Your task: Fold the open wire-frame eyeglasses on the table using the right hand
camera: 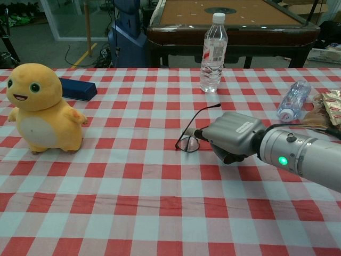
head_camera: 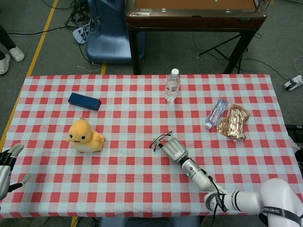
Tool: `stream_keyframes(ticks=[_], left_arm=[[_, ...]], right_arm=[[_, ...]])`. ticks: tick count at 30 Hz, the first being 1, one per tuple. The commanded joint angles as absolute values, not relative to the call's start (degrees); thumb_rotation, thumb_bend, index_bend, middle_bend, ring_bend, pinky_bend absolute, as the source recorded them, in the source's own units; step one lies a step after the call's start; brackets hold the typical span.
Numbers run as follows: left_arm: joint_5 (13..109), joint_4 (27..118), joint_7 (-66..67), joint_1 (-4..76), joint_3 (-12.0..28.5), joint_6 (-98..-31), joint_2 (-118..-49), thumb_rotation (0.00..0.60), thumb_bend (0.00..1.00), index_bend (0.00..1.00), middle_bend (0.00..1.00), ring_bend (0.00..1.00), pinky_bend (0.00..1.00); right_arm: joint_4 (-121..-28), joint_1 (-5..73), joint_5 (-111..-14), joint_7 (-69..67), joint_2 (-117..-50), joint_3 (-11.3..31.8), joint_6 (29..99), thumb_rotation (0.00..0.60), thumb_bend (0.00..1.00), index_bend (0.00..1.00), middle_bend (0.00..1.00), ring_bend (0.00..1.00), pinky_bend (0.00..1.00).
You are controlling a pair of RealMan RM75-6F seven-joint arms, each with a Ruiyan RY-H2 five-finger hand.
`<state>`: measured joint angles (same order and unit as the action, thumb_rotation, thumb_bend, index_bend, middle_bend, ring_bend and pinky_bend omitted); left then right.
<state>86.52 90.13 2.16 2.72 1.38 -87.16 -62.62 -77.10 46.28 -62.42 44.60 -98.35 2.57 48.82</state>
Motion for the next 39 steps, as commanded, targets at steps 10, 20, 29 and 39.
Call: stream_keyframes(ticks=[10, 20, 29, 39], left_arm=[[86.5, 90.1, 2.0, 2.67, 1.29, -87.0, -62.61, 0.6, 0.26, 0.11, 0.1, 0.14, 0.14], [86.85, 90.33, 1.75, 2.79, 1.43, -87.15, -62.44, 0.6, 0.26, 0.11, 0.1, 0.14, 0.14], [87.53, 91.14, 2.27, 3.26, 1.56, -87.11, -62.28, 0.6, 0.26, 0.11, 0.1, 0.14, 0.14], [87.66, 91.76, 2.98, 3.53, 1.54, -86.84, -62.33, 0.6, 0.26, 0.11, 0.1, 0.14, 0.14]], right_arm=[[-73.72, 45.64, -64.66, 40.21, -100.59, 1.85, 48.91, 0.6, 1.0, 0.0, 1.0, 0.96, 0.96], [-77.88, 44.21, -65.18, 37.07, -96.88, 3.31, 51.55, 0.6, 1.0, 0.0, 1.0, 0.96, 0.96], [-82.84, 42.12, -65.79, 35.68, -91.47, 4.62, 56.17, 0.6, 1.0, 0.0, 1.0, 0.96, 0.96], [-92.67, 39.38, -71.32, 36.92, -82.96, 3.35, 62.02, 0.6, 1.0, 0.0, 1.0, 0.96, 0.96]])
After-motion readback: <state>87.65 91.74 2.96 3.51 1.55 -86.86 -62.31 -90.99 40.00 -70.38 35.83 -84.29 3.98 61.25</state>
